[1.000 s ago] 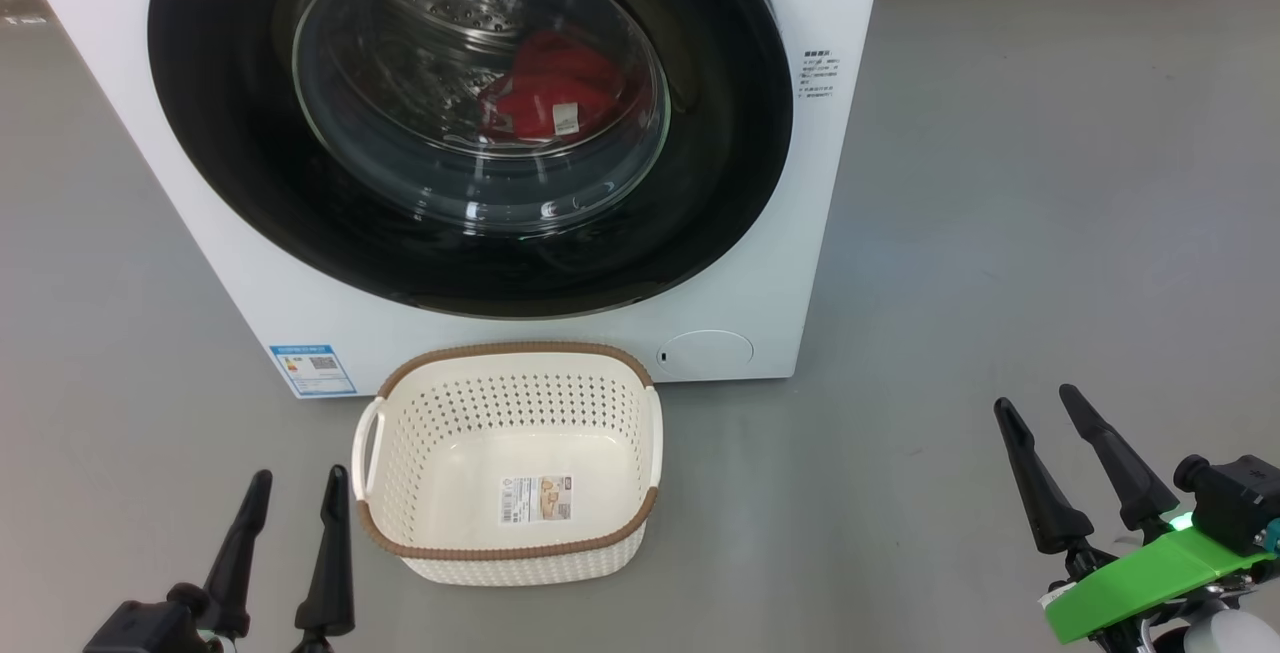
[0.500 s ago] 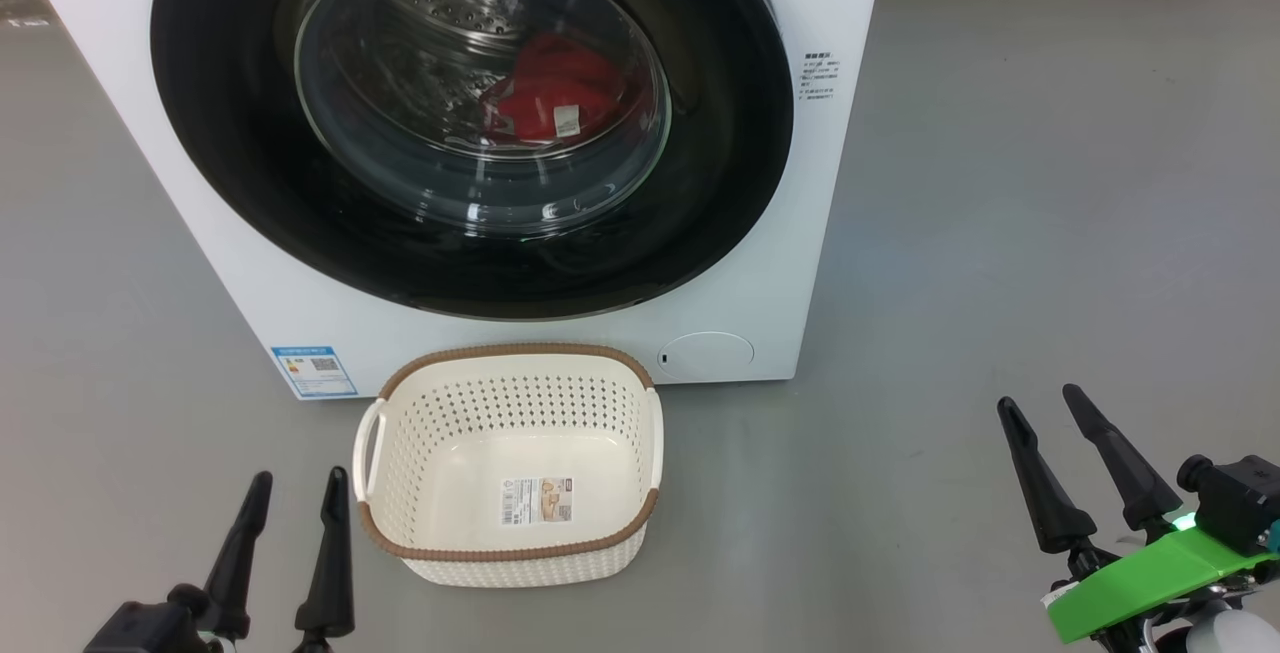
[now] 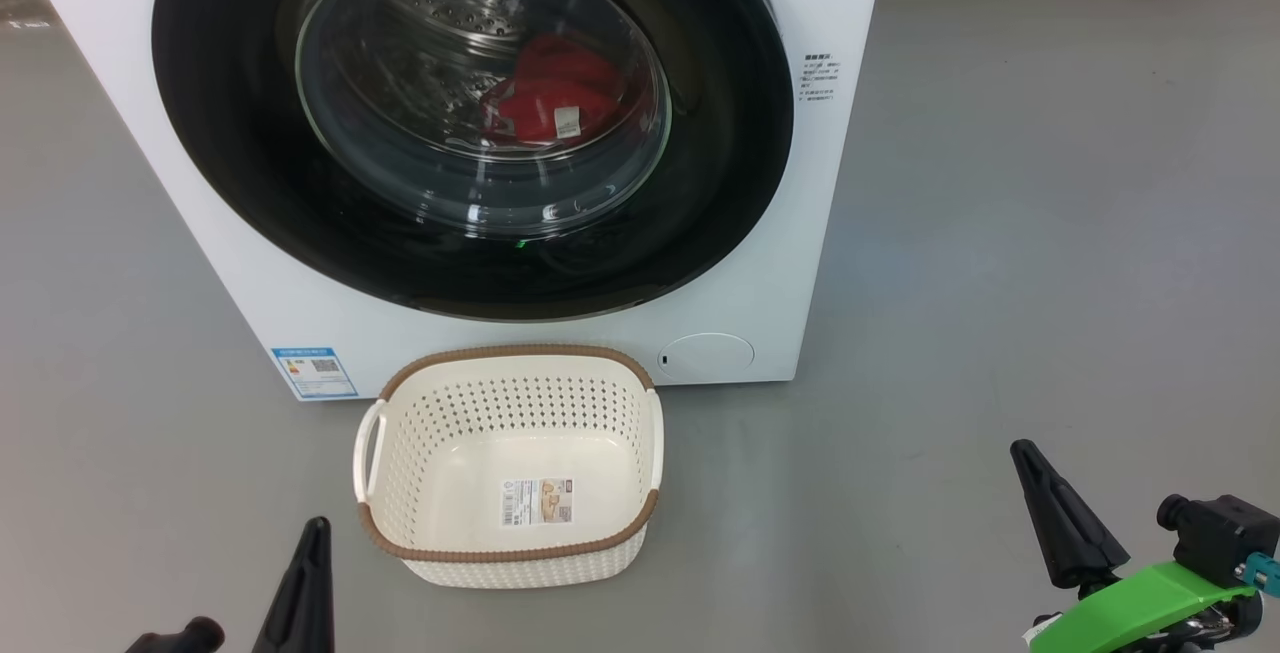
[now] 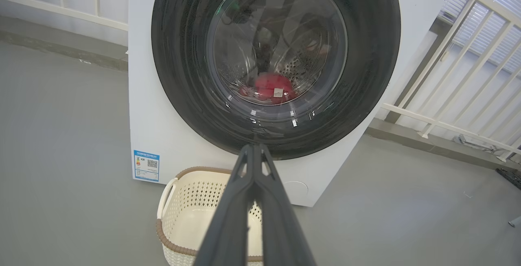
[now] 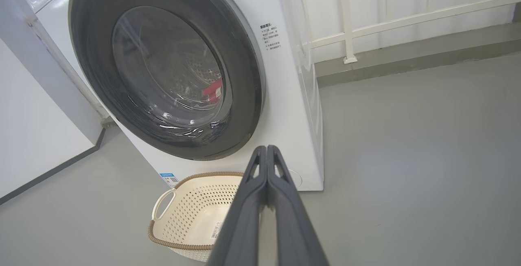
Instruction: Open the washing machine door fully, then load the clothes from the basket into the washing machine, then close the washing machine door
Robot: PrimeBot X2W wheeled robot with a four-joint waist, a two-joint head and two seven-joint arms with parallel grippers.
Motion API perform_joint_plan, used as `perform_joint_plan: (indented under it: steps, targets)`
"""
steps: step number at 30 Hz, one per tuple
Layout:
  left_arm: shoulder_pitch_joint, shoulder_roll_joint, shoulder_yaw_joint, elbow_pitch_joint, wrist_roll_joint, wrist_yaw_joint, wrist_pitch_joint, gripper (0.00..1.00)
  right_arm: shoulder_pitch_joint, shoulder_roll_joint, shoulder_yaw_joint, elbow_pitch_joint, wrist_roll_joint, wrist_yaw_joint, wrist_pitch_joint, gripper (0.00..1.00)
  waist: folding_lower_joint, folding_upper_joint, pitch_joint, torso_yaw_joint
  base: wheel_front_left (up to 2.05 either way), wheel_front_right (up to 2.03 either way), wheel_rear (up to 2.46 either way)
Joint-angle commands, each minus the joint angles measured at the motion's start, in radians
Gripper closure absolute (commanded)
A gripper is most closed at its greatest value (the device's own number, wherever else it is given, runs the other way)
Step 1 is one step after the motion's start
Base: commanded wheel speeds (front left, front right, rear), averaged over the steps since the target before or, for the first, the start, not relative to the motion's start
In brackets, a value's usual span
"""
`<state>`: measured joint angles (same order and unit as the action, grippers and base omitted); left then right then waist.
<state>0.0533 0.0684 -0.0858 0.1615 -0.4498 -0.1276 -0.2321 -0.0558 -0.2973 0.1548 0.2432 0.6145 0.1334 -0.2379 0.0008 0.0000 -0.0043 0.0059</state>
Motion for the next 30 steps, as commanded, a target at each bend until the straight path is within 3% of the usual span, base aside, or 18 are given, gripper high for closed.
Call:
perform_joint_plan:
  steps: [1, 30]
  targets:
    - [-0.029, 0.013, 0.013, -0.019, -0.033, 0.000, 0.006, 1.00, -0.024, -0.008, -0.014, -0.023, 0.028, 0.000, 0.009, 1.00, -0.0002, 0.0000, 0.001, 0.000, 0.00, 0.00, 0.00]
    - [-0.063, 0.012, 0.050, 0.008, -0.314, -0.001, 0.081, 1.00, -0.032, 0.051, -0.072, -0.016, 0.266, -0.001, 0.088, 1.00, -0.0007, 0.0000, 0.004, -0.002, 0.00, 0.00, 0.00]
